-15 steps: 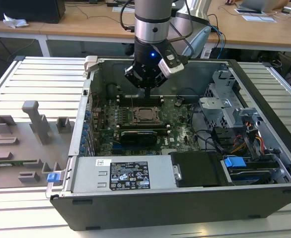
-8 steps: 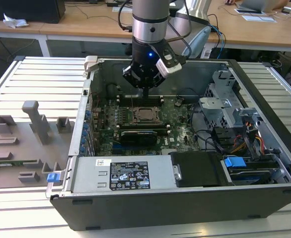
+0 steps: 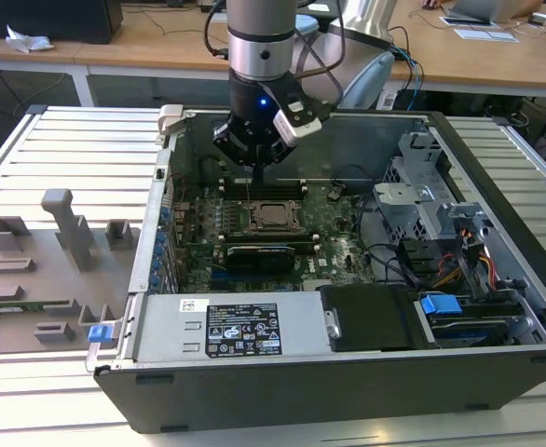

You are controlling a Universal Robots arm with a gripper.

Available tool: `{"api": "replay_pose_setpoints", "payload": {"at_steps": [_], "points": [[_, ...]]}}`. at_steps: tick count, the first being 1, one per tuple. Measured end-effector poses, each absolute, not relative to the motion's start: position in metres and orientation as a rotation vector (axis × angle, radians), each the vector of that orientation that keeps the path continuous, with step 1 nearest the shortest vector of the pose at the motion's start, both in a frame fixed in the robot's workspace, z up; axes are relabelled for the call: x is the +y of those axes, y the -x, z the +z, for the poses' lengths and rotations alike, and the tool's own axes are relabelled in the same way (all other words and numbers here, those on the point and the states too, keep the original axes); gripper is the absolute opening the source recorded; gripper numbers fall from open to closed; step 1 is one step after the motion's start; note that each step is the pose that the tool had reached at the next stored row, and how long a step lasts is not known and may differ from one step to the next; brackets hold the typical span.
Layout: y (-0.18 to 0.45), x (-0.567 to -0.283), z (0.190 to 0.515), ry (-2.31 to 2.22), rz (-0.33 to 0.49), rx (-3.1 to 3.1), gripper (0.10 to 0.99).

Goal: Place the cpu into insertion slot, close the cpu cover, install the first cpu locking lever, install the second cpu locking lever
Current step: 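Install the first cpu locking lever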

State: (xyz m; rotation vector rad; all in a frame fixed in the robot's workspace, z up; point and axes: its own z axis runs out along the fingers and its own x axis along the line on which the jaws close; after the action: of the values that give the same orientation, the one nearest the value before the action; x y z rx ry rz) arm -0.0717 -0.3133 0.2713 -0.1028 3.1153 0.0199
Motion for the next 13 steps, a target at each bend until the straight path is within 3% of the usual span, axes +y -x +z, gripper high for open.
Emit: {"api": "replay_pose_setpoints", "payload": {"at_steps": [13], "points": [[0.104,-0.313,0.271,0.103,0.020,3.114,0.106]]}}
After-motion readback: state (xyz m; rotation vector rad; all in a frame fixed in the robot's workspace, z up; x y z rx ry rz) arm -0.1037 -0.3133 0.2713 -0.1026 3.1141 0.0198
